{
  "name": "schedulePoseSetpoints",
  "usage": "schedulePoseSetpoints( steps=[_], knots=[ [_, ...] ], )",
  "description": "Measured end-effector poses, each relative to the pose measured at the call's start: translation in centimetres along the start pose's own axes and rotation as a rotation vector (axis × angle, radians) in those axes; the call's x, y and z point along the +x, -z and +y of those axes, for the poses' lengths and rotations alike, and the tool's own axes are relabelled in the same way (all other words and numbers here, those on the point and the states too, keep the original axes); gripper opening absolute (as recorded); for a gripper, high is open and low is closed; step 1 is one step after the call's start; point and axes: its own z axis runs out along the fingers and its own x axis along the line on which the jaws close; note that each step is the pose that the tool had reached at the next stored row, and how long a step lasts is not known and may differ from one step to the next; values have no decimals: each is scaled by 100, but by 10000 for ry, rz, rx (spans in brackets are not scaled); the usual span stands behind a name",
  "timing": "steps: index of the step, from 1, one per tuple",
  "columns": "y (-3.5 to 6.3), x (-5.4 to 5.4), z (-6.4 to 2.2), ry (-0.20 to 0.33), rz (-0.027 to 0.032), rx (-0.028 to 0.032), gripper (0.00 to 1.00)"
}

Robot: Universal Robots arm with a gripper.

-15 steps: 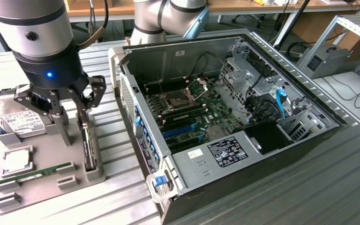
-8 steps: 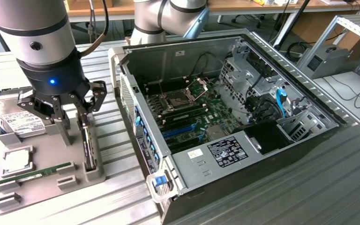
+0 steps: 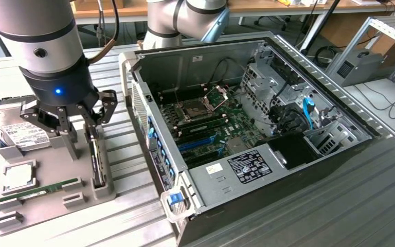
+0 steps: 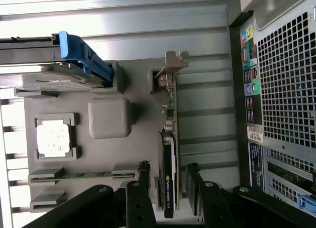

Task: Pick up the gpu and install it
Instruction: 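Pick up the gpu and move the gpu toward the slot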

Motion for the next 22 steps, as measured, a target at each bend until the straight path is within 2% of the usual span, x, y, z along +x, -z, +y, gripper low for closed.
schedulePoseSetpoints(
  steps=[9,18,22],
  knots=[
    [3,-7,-79,0,0,-3,42],
    [2,-25,-81,-1,0,-3,42],
    [-45,-26,-83,0,1,-3,42]
  ],
)
